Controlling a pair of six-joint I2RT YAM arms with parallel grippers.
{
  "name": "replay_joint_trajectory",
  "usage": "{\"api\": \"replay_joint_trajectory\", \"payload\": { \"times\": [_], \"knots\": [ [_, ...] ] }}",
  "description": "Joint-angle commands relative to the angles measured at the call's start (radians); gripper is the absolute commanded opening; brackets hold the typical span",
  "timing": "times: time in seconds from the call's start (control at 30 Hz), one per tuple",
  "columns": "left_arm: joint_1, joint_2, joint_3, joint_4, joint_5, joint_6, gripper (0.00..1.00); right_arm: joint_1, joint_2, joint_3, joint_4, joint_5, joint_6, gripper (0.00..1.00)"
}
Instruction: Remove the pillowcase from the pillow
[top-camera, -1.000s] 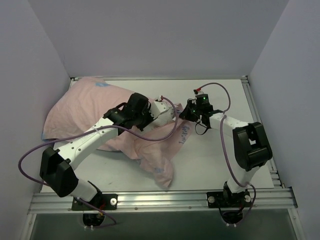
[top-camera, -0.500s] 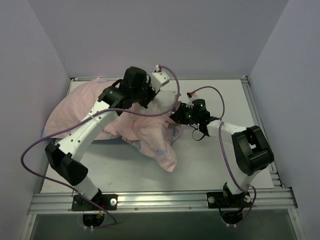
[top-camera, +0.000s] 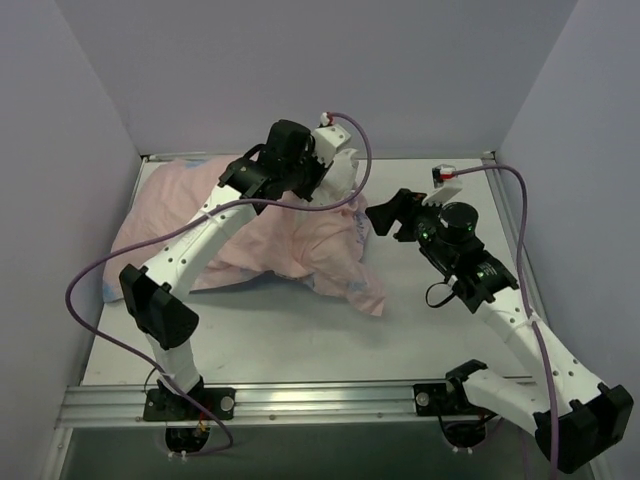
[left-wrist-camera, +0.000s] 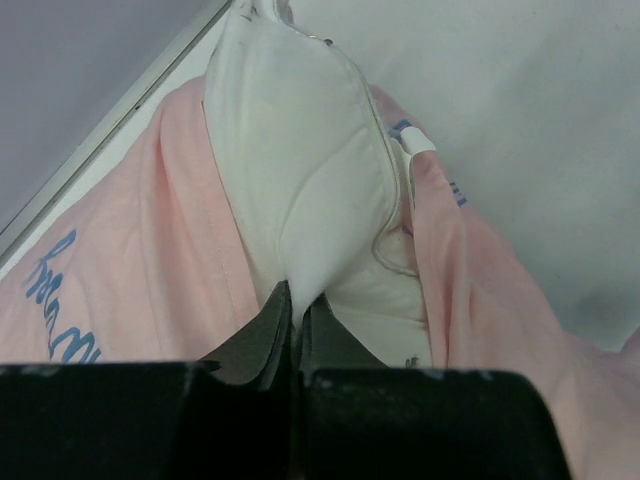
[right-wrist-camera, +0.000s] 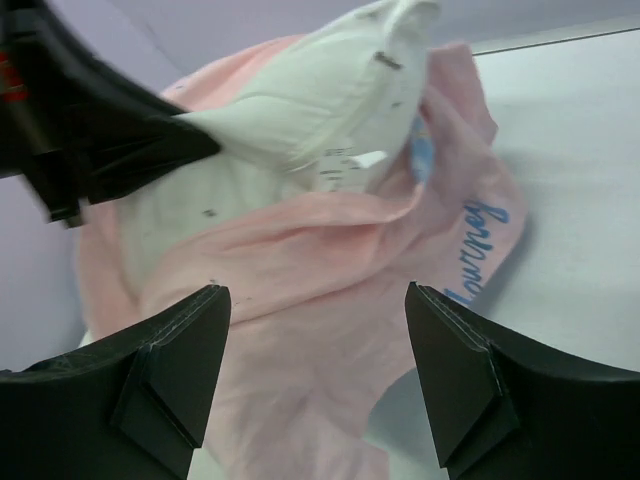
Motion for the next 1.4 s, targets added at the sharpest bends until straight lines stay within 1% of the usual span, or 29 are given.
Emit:
{"api": "replay_joint_trajectory", "payload": {
  "times": [0.0, 0.07, 0.1, 0.17, 0.2, 0.23, 0.33, 0.43, 0.53, 0.57, 0.6, 0.63, 0.67, 0.73, 0.77, 0.87, 0.9, 1.03, 1.13, 1.17, 1.2, 1.27, 1.33, 1.37],
  "knots": [
    [-0.012, 0.015, 0.115, 0.078, -0.045, -0.037, 0.02, 0.082, 0.006, 0.007, -0.004, 0.02, 0.067, 0.72],
    [-0.014, 0.038, 0.153, 0.075, -0.058, -0.05, 0.02, 0.133, 0.037, 0.016, 0.004, 0.05, 0.065, 0.73],
    [-0.016, 0.047, 0.165, 0.069, -0.06, -0.053, 0.02, 0.165, 0.079, 0.041, 0.01, 0.063, 0.061, 0.73],
    [-0.022, 0.064, 0.182, 0.063, -0.063, -0.062, 0.02, 0.185, 0.13, 0.078, 0.043, 0.055, 0.065, 0.73],
    [-0.026, 0.065, 0.181, 0.063, -0.065, -0.064, 0.02, 0.193, 0.179, 0.102, 0.052, 0.057, 0.065, 0.73],
    [-0.034, 0.068, 0.178, 0.063, -0.065, -0.065, 0.02, 0.207, 0.205, 0.162, 0.052, 0.07, 0.062, 0.73],
    [-0.037, 0.073, 0.167, 0.067, -0.072, -0.08, 0.02, 0.211, 0.273, 0.243, 0.05, 0.141, 0.068, 0.73],
    [-0.037, 0.085, 0.179, 0.069, -0.08, -0.082, 0.02, 0.216, 0.325, 0.254, 0.069, 0.146, 0.088, 0.73],
    [-0.037, 0.101, 0.201, 0.064, -0.088, -0.08, 0.02, 0.218, 0.397, 0.254, 0.058, 0.149, 0.101, 0.69],
    [-0.037, 0.104, 0.207, 0.064, -0.092, -0.082, 0.02, 0.216, 0.416, 0.259, 0.049, 0.149, 0.098, 0.62],
    [-0.037, 0.108, 0.213, 0.064, -0.1, -0.082, 0.02, 0.218, 0.451, 0.265, 0.035, 0.149, 0.099, 0.58],
    [-0.037, 0.119, 0.224, 0.066, -0.133, -0.083, 0.02, 0.218, 0.462, 0.268, -0.003, 0.149, 0.104, 0.55],
    [-0.036, 0.122, 0.23, 0.069, -0.158, -0.082, 0.02, 0.225, 0.466, 0.254, -0.014, 0.149, 0.102, 0.49],
    [-0.025, 0.139, 0.254, 0.073, -0.221, -0.076, 0.02, 0.236, 0.437, 0.215, -0.02, 0.149, 0.104, 0.44],
    [-0.019, 0.147, 0.267, 0.075, -0.239, -0.07, 0.02, 0.244, 0.398, 0.188, -0.022, 0.149, 0.108, 0.41],
    [0.01, 0.182, 0.328, 0.069, -0.278, -0.067, 0.02, 0.26, 0.317, 0.08, -0.028, 0.149, 0.14, 0.41],
    [0.026, 0.191, 0.345, 0.067, -0.285, -0.065, 0.02, 0.271, 0.301, 0.022, -0.035, 0.176, 0.162, 0.41],
    [0.061, 0.226, 0.426, 0.05, -0.295, -0.065, 0.02, 0.288, 0.239, -0.111, -0.057, 0.17, 0.205, 0.36],
    [0.073, 0.22, 0.465, 0.029, -0.266, -0.076, 0.02, 0.282, 0.221, -0.186, -0.014, 0.162, 0.216, 0.15],
    [0.073, 0.214, 0.465, 0.024, -0.256, -0.077, 0.02, 0.279, 0.235, -0.191, -0.005, 0.162, 0.216, 0.04],
    [0.073, 0.207, 0.457, 0.026, -0.249, -0.077, 0.02, 0.276, 0.245, -0.192, 0.003, 0.162, 0.211, 0.01],
    [0.078, 0.185, 0.451, 0.024, -0.253, -0.077, 0.02, 0.254, 0.284, -0.195, 0.004, 0.152, 0.202, 0.0],
    [0.083, 0.161, 0.443, 0.023, -0.249, -0.079, 0.02, 0.218, 0.304, -0.239, 0.056, 0.074, 0.202, 0.0],
    [0.087, 0.151, 0.439, 0.023, -0.243, -0.083, 0.02, 0.198, 0.327, -0.255, 0.113, 0.04, 0.2, 0.0]
  ]
}}
